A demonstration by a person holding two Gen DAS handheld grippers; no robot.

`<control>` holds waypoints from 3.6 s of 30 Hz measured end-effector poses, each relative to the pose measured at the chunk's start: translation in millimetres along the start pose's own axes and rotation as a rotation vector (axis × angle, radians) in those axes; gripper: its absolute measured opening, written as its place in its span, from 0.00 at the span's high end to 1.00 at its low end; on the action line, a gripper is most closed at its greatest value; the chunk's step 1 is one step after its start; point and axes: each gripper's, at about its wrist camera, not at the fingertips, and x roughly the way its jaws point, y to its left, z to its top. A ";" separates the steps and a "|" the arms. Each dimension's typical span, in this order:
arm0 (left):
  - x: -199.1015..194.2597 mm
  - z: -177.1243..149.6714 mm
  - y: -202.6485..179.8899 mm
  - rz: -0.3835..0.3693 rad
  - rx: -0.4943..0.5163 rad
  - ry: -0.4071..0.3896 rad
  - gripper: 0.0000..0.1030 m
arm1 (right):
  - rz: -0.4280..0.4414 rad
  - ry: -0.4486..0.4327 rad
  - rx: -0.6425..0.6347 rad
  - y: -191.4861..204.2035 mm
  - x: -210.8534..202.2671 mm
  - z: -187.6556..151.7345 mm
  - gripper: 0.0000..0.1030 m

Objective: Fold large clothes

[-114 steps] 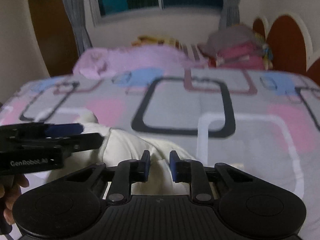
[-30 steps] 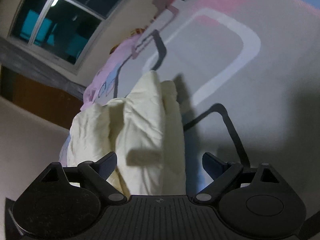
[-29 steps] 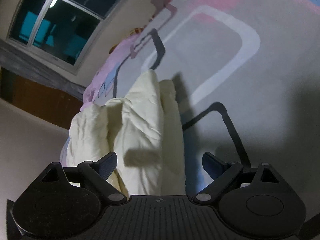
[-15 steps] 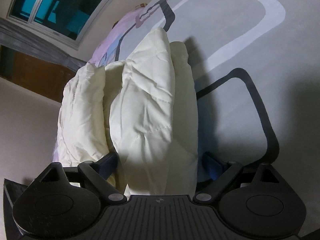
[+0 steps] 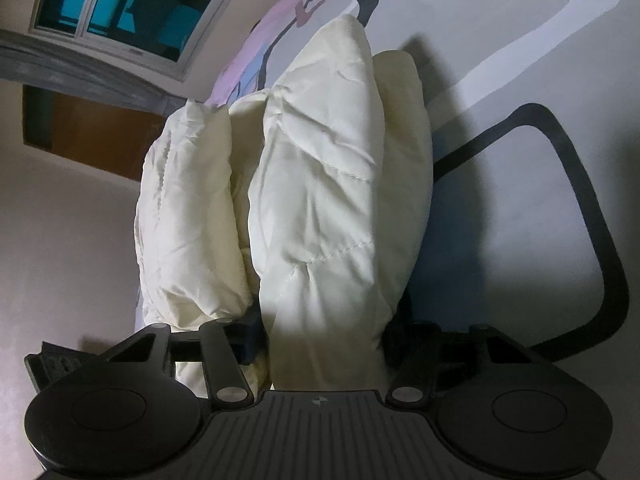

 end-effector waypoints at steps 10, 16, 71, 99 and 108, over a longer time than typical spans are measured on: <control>-6.3 4.5 -5.8 0.004 0.080 -0.020 0.36 | -0.001 -0.002 -0.022 6.8 3.1 -3.9 0.55; -14.5 10.7 -8.6 0.001 0.135 -0.032 0.42 | -0.020 -0.030 -0.053 20.5 2.5 -12.6 0.56; -120.8 169.7 245.3 0.111 0.121 -0.228 0.50 | -0.465 -0.143 -0.730 406.2 336.6 -66.6 0.67; -181.4 56.7 174.6 0.225 0.273 -0.255 0.49 | -0.390 -0.108 -0.721 364.1 241.4 -152.7 0.51; -146.3 7.8 176.7 0.302 0.265 -0.174 0.47 | -0.406 -0.044 -0.674 316.7 264.9 -181.6 0.51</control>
